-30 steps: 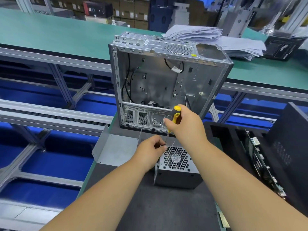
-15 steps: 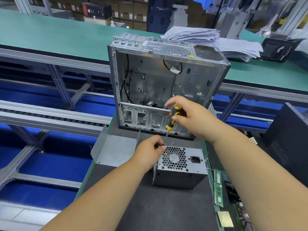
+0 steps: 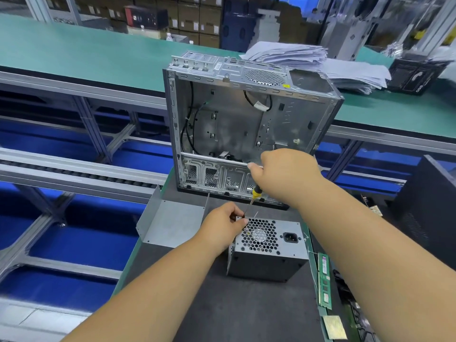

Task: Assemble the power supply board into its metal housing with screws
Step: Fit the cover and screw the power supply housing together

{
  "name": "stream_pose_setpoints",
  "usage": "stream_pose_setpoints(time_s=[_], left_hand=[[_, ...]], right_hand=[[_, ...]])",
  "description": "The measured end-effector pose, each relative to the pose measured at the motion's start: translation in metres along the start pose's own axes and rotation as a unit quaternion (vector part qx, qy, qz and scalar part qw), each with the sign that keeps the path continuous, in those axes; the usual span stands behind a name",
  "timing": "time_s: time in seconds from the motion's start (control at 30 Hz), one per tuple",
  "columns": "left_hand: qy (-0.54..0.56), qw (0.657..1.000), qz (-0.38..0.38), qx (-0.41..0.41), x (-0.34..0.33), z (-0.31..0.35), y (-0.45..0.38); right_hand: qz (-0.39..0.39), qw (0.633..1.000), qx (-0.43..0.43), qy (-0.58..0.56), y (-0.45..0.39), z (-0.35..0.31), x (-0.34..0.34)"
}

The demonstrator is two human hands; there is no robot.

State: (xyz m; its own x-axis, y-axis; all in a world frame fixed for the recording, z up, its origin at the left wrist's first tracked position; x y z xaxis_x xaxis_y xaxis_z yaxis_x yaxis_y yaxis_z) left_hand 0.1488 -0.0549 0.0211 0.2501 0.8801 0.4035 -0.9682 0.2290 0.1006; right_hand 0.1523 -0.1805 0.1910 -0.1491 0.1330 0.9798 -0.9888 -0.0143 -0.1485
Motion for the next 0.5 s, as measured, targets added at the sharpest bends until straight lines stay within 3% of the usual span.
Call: stream_pose_setpoints(time_s=[0.1, 0.17, 0.37, 0.5], left_hand=[[-0.010, 1.000, -0.001, -0.004, 0.000, 0.000, 0.000], [-0.021, 1.000, 0.001, -0.008, 0.001, 0.000, 0.001], [-0.021, 1.000, 0.007, -0.018, 0.001, 0.001, 0.002], [-0.019, 1.000, 0.008, -0.021, 0.000, 0.000, 0.003]], right_hand=[[-0.054, 0.981, 0.077, -0.169, 0.003, -0.006, 0.003], [-0.056, 0.969, 0.131, -0.204, 0.006, -0.010, 0.008], [-0.060, 0.975, 0.174, -0.123, 0.009, -0.012, 0.006], [-0.041, 0.993, 0.106, -0.019, 0.002, -0.007, 0.004]])
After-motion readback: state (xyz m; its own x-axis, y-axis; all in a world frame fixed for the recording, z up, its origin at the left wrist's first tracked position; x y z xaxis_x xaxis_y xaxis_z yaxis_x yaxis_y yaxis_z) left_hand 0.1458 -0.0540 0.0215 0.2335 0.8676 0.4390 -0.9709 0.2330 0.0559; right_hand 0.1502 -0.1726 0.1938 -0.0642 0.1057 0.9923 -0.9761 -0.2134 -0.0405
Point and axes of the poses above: each hand's wrist, its own y-axis away from the middle knuckle, its own x-axis out of the back of the hand, z = x × y, the point moved 4 cm from there along -y, towards the middle knuckle, and after that the axes turned 3 degrees about z, right-handed, at the moved point
